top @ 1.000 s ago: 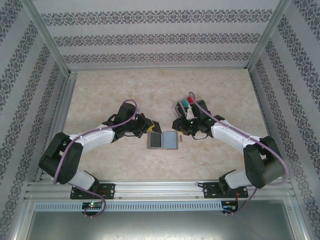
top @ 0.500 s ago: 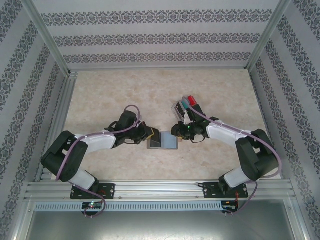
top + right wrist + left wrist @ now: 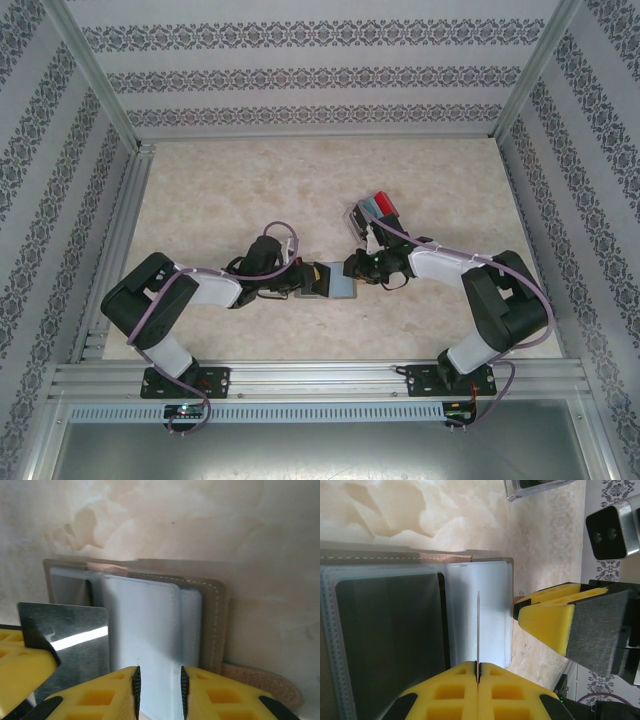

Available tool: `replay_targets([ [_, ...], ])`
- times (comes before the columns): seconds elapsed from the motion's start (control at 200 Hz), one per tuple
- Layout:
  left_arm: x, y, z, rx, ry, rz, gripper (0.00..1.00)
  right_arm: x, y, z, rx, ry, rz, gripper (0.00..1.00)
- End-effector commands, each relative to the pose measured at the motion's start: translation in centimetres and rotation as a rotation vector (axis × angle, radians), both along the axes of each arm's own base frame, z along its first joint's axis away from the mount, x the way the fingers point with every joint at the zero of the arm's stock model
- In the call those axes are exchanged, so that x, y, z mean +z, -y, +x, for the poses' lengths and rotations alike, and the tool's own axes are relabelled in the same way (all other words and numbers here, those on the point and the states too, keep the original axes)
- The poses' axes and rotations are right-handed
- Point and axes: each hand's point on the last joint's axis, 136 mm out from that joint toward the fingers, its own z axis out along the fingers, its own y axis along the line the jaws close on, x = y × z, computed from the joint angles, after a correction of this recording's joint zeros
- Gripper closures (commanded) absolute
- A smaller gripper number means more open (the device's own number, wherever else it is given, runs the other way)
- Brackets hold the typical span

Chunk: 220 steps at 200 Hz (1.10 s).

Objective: Put the credit cards into the card holder
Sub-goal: Insert the credit card into the card slot.

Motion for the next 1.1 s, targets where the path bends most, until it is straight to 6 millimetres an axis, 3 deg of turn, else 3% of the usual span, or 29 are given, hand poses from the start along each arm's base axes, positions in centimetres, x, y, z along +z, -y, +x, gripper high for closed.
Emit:
replay_targets([
  [0.0, -0.3, 0.0, 0.1, 0.018, 0.043, -0.007, 1.00, -1.7, 1.0, -0.6, 0.003, -0.019, -0.054, 0.71],
  [0.21, -0.8, -1.0, 0.1, 0.067, 0.071, 0.028, 1.00, -2.3, 1.1, -0.8, -0.001, -0.029, -0.062, 0.72],
  [0.46, -1.8, -0.6, 0.9, 0.112, 0.072, 0.028, 1.00, -2.7, 1.1, -0.9, 0.002, -0.042, -0.071, 0.72],
  [0.674, -2.0, 1.4, 1.0, 0.064, 0.063, -0.009, 1.00, -3.1, 1.2, -1.0, 0.003, -0.050, -0.077, 0.72],
  [0.809, -2.8, 1.6, 0.5, 0.063, 0.052, 0.006, 1.00, -3.2, 1.2, -1.0, 0.002, -0.052, -0.080, 0.72],
  [1.039, -2.5, 2.2, 0.0, 0.032, 0.040, 0.025, 1.00, -3.3, 1.2, -1.0, -0.001, -0.054, -0.084, 0.72],
  [1.094, -2.8, 2.1, -0.3, 0.032, 0.026, 0.033, 0.96, -3.3, 1.2, -0.9, 0.002, -0.053, -0.084, 0.72],
])
